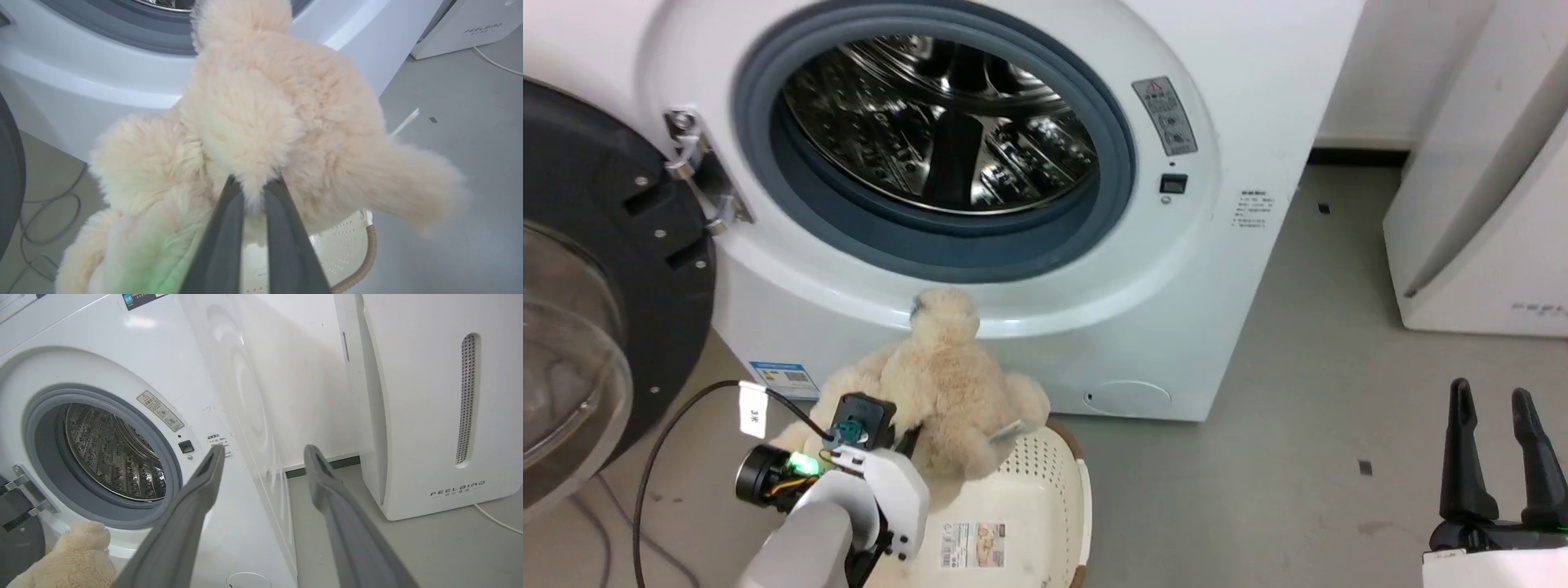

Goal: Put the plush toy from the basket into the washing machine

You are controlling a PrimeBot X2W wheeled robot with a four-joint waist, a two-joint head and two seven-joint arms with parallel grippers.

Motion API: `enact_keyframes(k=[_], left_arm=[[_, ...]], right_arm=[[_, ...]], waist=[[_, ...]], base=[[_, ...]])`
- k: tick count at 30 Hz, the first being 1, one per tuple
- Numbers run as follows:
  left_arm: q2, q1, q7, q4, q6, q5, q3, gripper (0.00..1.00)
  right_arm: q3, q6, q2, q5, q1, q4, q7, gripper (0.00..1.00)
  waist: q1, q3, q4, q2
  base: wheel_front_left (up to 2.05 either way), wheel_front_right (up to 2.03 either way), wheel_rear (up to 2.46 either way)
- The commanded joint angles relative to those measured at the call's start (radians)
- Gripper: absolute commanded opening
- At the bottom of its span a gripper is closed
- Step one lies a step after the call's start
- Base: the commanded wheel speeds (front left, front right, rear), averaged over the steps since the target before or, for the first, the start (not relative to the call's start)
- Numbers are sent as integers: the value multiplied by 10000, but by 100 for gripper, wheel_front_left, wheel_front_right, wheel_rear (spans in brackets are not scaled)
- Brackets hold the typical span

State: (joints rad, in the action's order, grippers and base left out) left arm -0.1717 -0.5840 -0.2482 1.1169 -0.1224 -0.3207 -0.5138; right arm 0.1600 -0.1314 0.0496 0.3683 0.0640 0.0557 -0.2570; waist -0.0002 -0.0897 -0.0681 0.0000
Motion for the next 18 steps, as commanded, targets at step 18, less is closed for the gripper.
enact_keyframes(k=[18], left_arm=[[-674,158,-134,-5298,1534,255,1876,0]], right_arm=[[-935,7,6,-1762,-366,394,-47,100]], waist=[[2,-866,273,0]], base=[[0,0,0]])
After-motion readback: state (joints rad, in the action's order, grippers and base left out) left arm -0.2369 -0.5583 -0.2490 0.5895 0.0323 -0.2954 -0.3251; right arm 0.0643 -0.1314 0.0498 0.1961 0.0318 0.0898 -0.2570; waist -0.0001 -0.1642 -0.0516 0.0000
